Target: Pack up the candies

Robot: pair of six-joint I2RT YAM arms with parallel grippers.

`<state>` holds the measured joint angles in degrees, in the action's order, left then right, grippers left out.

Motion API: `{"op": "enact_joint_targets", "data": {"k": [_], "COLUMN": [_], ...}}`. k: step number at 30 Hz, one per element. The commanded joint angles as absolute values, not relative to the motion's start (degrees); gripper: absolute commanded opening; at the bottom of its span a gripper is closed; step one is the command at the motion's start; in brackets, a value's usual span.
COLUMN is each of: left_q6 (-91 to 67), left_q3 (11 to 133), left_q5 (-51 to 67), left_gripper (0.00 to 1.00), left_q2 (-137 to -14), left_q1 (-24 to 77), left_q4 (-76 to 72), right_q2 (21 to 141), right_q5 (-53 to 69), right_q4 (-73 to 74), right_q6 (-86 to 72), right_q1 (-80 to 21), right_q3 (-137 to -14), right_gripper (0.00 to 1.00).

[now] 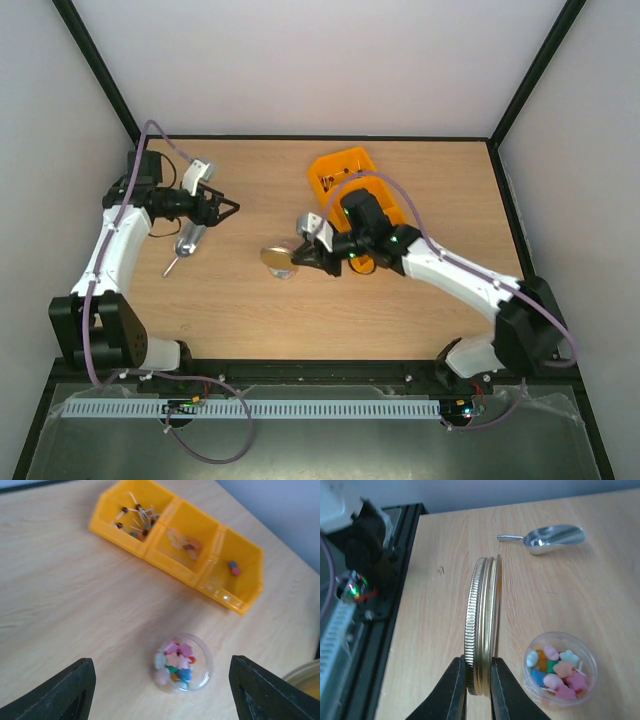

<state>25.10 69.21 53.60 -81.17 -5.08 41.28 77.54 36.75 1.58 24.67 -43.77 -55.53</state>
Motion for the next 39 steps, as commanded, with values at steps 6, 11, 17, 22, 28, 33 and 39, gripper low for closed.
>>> {"op": "enact_joint_targets", "data": {"k": [6, 11, 17, 22, 28, 33, 39], "left_q6": [27.36, 33.43, 45.18, 46.73, 40.46, 37.36, 37.49], "left_q3": [59.22, 52.77, 44.15, 39.0, 36.85, 36.87, 37.98], "left_q5": [40.77, 39.94, 38.99, 32.92, 26.63, 23.04, 23.93], "left_gripper": [0.74, 0.74, 0.76, 0.8, 0.83, 0.81, 0.78], "left_q2": [-76.74, -72.83, -68.64, -66.11, -67.62, -71.33, -75.13], "left_q1": [-5.0, -5.16, -4.65, 1.63, 9.5, 13.97, 15.59], "left_q4": [32.35, 31.96, 32.82, 28.49, 20.44, 15.7, 13.98], "right_q2": [98.07, 103.39, 108.02, 110.87, 112.41, 113.17, 113.52], "right_q5": [54.87, 56.03, 56.14, 57.28, 57.96, 57.98, 57.74], "right_q4": [9.07, 2.84, -0.92, -5.08, -6.79, -6.59, -5.93], "right_q6": [-1.61, -13.43, -20.37, -27.35, -30.05, -30.43, -29.95], "right_q1": [-41.19, -38.64, -36.54, -35.37, -34.99, -34.6, -33.69], "right_q3": [-73.19, -74.12, -73.21, -72.16, -71.71, -71.18, -70.23], "right_gripper": [0.07, 0.07, 0.07, 0.07, 0.07, 0.07, 0.08]}}
